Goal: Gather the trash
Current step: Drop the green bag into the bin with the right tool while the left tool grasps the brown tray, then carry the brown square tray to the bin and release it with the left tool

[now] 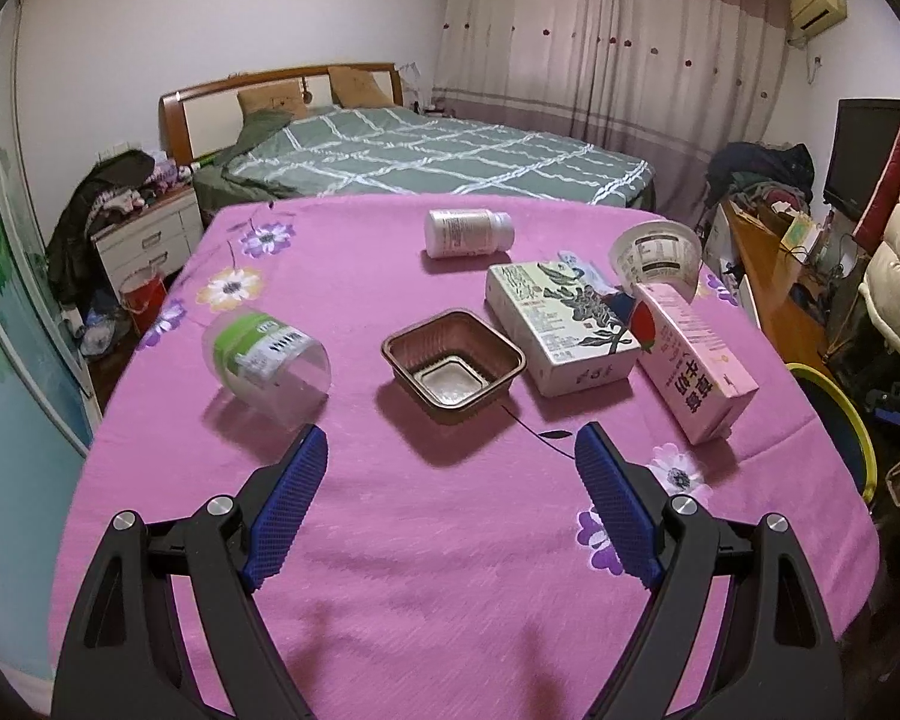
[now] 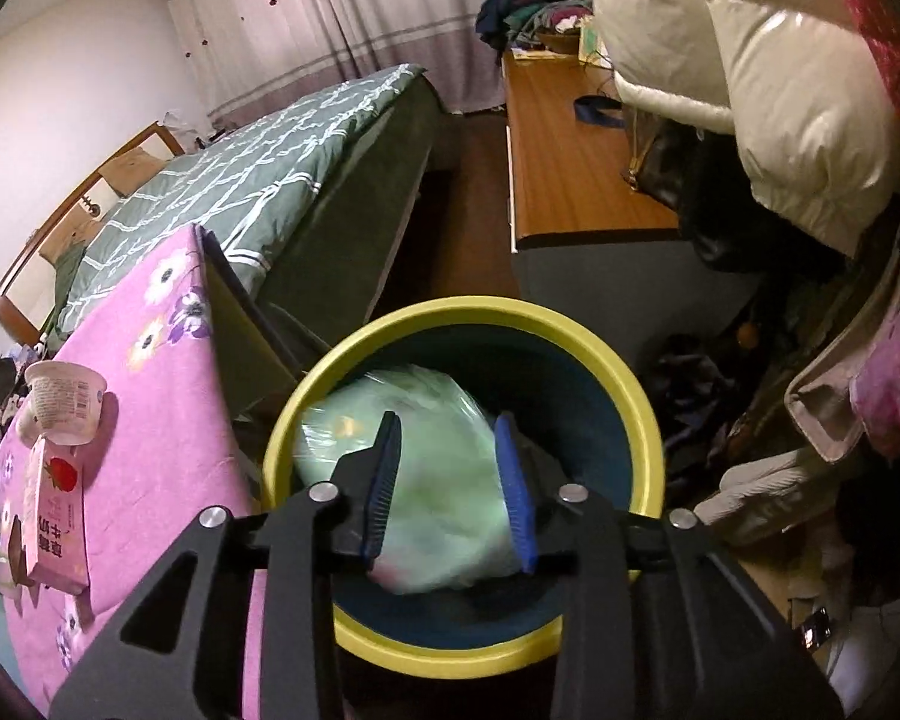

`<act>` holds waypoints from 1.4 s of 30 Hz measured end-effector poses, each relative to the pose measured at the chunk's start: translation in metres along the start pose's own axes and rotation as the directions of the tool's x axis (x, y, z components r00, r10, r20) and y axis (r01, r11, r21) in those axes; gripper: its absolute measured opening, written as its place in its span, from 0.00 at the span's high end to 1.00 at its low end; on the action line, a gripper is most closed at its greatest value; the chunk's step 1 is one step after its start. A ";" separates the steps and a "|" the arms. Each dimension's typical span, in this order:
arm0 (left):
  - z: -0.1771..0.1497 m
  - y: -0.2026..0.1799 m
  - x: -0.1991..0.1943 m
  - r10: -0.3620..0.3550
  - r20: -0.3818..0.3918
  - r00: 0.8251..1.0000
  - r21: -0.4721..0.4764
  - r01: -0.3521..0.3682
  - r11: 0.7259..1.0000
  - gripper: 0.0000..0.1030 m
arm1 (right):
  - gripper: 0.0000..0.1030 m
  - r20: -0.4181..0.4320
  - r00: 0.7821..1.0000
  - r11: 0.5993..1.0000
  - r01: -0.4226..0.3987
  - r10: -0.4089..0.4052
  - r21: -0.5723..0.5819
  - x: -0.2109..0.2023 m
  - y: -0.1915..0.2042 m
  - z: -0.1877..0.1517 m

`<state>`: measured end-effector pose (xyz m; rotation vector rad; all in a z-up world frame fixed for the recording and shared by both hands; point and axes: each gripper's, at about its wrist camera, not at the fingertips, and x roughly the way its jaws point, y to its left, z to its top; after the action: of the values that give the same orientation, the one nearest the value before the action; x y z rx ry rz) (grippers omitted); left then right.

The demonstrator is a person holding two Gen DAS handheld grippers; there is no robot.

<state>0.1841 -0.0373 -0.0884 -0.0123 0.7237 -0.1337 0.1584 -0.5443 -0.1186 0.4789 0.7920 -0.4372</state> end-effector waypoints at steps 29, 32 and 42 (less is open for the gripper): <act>0.045 0.000 0.136 0.000 -0.204 0.979 0.024 0.005 1.000 0.19 | 0.62 -0.011 0.997 0.997 -0.072 0.072 -0.019 0.005 0.019 -0.003; 0.047 -0.001 0.139 -0.002 -0.204 0.979 0.026 0.008 1.000 0.19 | 0.62 -0.012 0.997 0.997 -0.072 0.072 -0.021 0.005 0.019 -0.003; 0.045 -0.004 0.124 -0.030 -0.188 0.982 0.028 0.036 0.999 0.28 | 0.62 -0.012 0.996 0.995 -0.087 0.087 -0.039 0.003 0.028 -0.004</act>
<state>0.3051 -0.0582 -0.1364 0.0181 0.9096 -0.1795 0.1731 -0.5198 -0.1164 0.4771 0.7857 -0.3379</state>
